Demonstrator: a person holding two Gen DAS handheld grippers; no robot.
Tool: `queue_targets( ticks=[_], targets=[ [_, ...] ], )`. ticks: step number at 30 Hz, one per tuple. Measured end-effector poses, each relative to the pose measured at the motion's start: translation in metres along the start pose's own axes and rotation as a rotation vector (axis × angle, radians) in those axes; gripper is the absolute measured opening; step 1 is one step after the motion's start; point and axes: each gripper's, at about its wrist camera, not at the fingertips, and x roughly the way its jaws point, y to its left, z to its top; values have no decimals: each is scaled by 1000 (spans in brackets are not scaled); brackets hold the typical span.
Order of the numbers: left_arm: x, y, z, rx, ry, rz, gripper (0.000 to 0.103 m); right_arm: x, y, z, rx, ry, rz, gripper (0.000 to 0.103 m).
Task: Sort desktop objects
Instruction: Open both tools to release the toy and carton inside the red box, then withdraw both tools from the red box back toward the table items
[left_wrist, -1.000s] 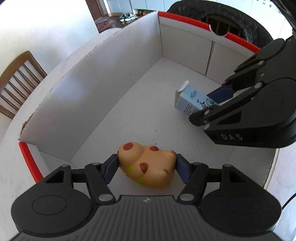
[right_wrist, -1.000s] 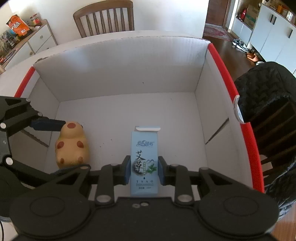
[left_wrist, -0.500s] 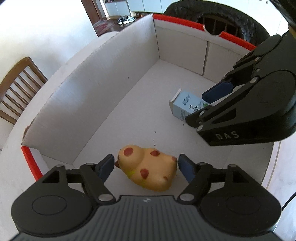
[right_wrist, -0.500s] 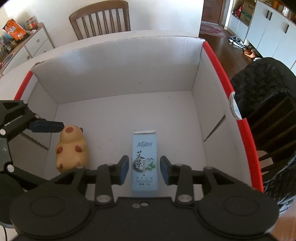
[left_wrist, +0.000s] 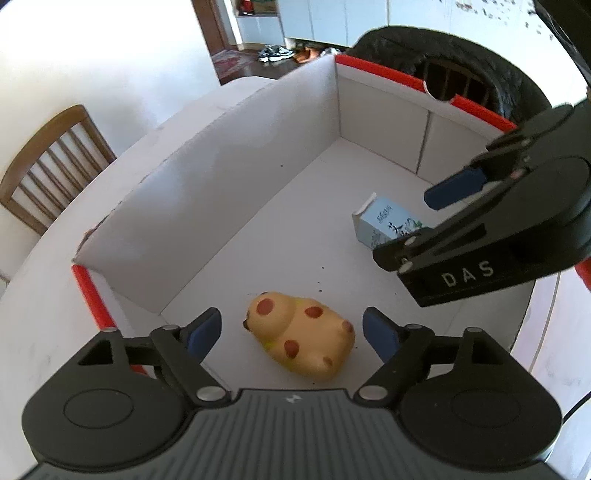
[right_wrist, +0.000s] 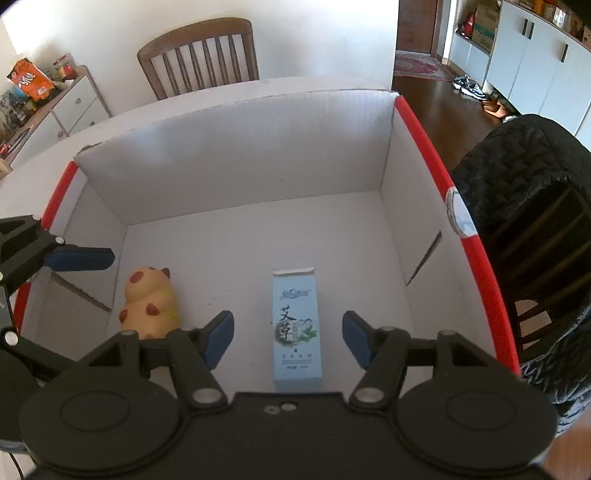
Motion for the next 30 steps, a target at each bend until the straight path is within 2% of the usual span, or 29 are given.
queue_targets(
  ticks=[6, 8, 19, 30],
  targets=[
    [-2, -1, 2, -35, -70, 14, 95, -12, 1, 0, 23, -29, 15, 69],
    [-7, 0, 2, -43, -100, 9, 103, -18, 1, 0, 25, -44, 13, 70],
    [-38, -5, -3, -70, -201, 10, 103, -44, 1, 1, 57, -109, 20, 71],
    [-82, -3, -25, -100, -295, 20, 103, -71, 22, -12, 58, -165, 39, 71]
  ],
)
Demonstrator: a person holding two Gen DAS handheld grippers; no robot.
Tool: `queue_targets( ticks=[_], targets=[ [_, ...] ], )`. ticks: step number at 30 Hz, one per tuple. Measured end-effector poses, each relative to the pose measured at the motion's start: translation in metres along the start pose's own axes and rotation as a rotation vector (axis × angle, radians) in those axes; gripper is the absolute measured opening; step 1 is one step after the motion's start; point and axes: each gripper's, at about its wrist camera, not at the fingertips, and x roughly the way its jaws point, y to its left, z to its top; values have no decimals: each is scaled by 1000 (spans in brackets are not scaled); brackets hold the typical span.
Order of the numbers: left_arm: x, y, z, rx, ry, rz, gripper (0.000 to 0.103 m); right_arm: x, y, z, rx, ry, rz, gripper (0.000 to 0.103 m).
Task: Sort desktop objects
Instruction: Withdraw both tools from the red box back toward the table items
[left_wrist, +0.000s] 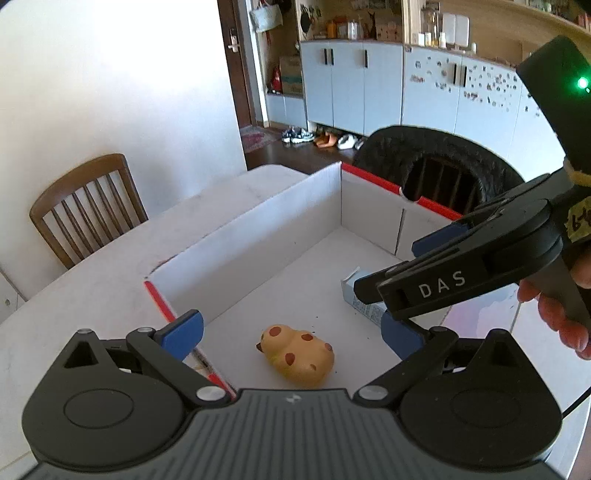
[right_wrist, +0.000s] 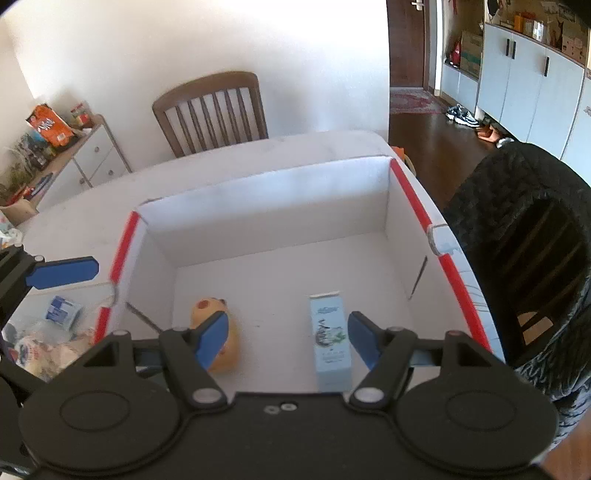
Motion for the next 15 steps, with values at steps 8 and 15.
queue_targets(
  ticks=[8, 15],
  targets=[
    [-36, 13, -15, -13, -37, 25, 103, -23, 20, -9, 21, -47, 31, 74],
    [-66, 30, -30, -28, -59, 36, 103, -39, 42, -17, 29, -73, 41, 77]
  ],
)
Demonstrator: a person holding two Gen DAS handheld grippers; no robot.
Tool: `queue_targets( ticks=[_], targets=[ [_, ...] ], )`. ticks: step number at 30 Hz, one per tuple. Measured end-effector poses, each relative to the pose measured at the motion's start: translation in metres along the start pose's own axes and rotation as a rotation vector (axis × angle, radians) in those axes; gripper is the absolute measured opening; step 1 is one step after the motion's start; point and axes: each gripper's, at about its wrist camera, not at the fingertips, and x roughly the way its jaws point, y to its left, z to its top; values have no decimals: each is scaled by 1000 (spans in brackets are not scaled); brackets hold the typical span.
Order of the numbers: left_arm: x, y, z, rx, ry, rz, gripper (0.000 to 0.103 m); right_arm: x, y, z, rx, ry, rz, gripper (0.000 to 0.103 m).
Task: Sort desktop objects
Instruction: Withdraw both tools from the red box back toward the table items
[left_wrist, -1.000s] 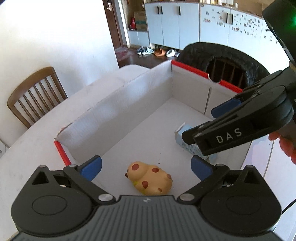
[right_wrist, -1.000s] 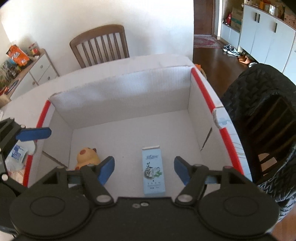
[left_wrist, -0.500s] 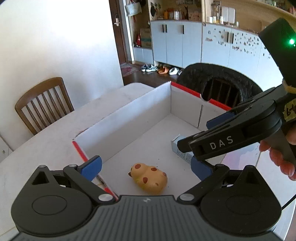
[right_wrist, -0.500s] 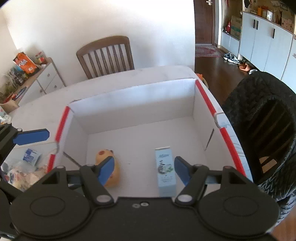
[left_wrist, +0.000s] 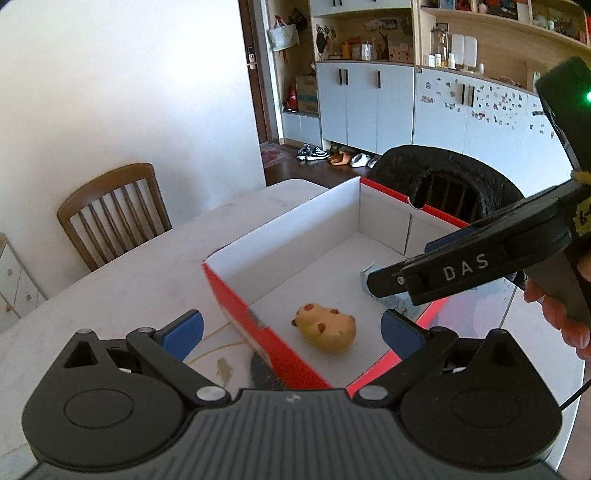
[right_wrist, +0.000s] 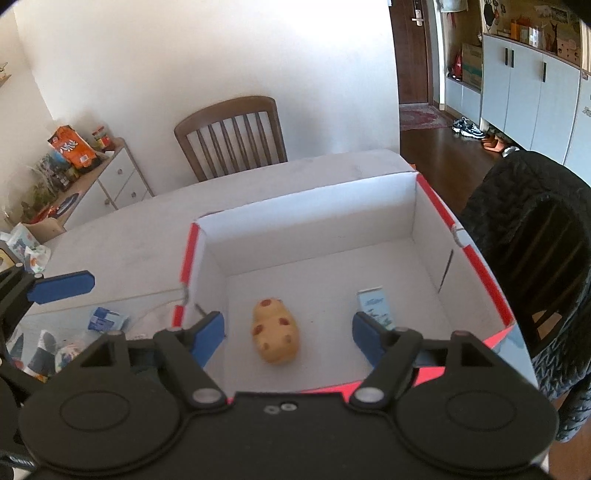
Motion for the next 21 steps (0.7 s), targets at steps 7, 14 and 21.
queue_targets(
  ticks=[7, 14, 21],
  targets=[
    [-25, 25, -14, -56, -19, -7, 103, -11, 31, -11, -31, -32, -4, 80],
    [-50, 52, -35, -84, -57, 19, 103, -11, 59, -22, -27, -37, -4, 80],
    [-75, 75, -59, -103, -85, 19, 103, -14, 89, -35, -45, -49, -7, 81]
  ],
)
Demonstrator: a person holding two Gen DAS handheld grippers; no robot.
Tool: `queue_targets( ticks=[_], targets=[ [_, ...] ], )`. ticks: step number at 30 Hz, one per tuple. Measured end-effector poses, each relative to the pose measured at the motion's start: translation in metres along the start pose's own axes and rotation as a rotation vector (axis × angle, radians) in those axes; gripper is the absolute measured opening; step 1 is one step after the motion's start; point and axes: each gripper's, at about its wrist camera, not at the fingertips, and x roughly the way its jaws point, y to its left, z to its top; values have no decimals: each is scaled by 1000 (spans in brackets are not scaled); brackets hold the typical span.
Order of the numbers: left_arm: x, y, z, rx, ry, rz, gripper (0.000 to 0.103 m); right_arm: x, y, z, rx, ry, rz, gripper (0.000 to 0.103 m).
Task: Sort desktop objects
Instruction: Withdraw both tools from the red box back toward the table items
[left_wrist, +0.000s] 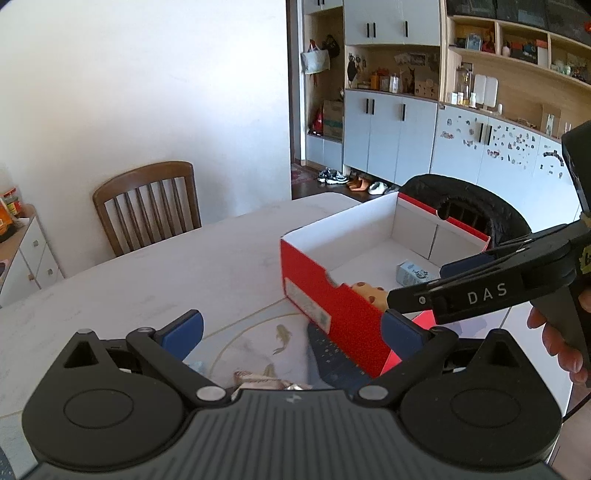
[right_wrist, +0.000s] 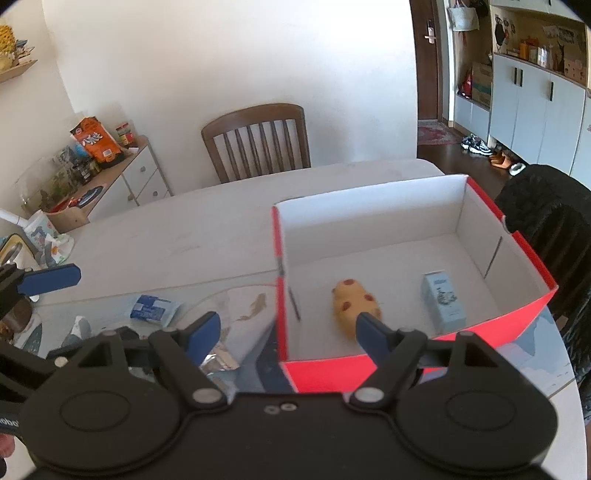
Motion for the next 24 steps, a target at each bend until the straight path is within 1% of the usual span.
queue_targets(
  ticks=[3, 8, 16, 19, 24],
  targets=[
    [-9, 11, -8, -19, -8, -6, 103, -1, 13, -5, -14, 0, 3, 81],
    [-20, 32, -24, -56, -7, 14, 103, -2, 35, -15, -40, -9, 21, 82],
    [-37, 66, -50, -107, -4, 54, 103, 0, 74, -32, -109, -23, 17, 83],
    [-41, 79, -60, -129, 3, 62, 103, 4, 83, -39, -109, -15, 14, 83],
    [-49, 98, -78, -150, 4, 97, 103, 12, 96, -50, -101, -2, 6, 83]
  ],
)
